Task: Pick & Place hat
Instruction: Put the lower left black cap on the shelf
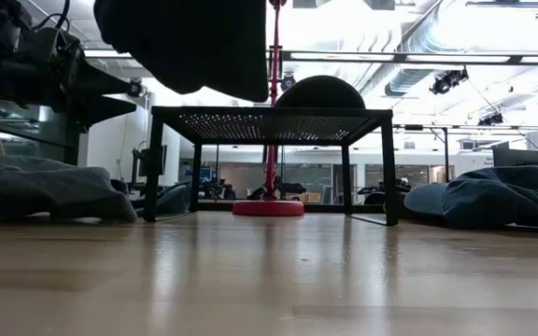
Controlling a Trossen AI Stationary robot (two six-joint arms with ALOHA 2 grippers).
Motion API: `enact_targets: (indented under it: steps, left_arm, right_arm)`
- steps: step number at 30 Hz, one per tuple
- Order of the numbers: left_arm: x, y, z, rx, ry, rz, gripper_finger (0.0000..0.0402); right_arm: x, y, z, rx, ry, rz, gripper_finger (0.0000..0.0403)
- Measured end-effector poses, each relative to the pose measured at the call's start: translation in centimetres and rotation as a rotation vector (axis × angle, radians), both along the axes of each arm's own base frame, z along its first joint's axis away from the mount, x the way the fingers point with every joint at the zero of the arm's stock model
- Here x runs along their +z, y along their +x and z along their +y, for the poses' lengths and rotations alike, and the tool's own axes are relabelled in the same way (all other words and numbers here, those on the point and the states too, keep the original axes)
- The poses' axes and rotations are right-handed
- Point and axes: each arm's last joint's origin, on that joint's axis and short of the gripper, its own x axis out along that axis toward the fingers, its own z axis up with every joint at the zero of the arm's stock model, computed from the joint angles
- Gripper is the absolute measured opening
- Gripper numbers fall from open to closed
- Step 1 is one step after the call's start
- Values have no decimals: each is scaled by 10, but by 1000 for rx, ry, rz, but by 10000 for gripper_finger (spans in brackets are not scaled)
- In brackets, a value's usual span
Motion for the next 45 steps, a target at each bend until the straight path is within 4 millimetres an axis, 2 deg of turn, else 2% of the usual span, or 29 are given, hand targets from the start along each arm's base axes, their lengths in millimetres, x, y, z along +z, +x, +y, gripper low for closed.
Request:
enact_targets:
  steps: [3,14,22,28,37,45]
  left_arm:
    - [6,-1,-1,-18,-65,-35,255]
    - [68,-18,-10,-165,107,-163,255]
    - [95,-33,-21,-377,124,-156,255]
    - [101,-39,-25,-445,193,-111,255]
    - [101,-39,-25,-458,153,-104,255]
    - [101,-40,-27,-528,204,-105,255]
  right_arm:
    - [0,3,-3,5,18,-5,1]
    - [4,8,0,59,51,-53,1]
    - [11,7,1,86,92,-67,1]
    - [21,5,-2,107,104,-105,1]
    - [35,-1,-6,106,74,-151,1]
    - [37,1,-11,99,88,-166,1]
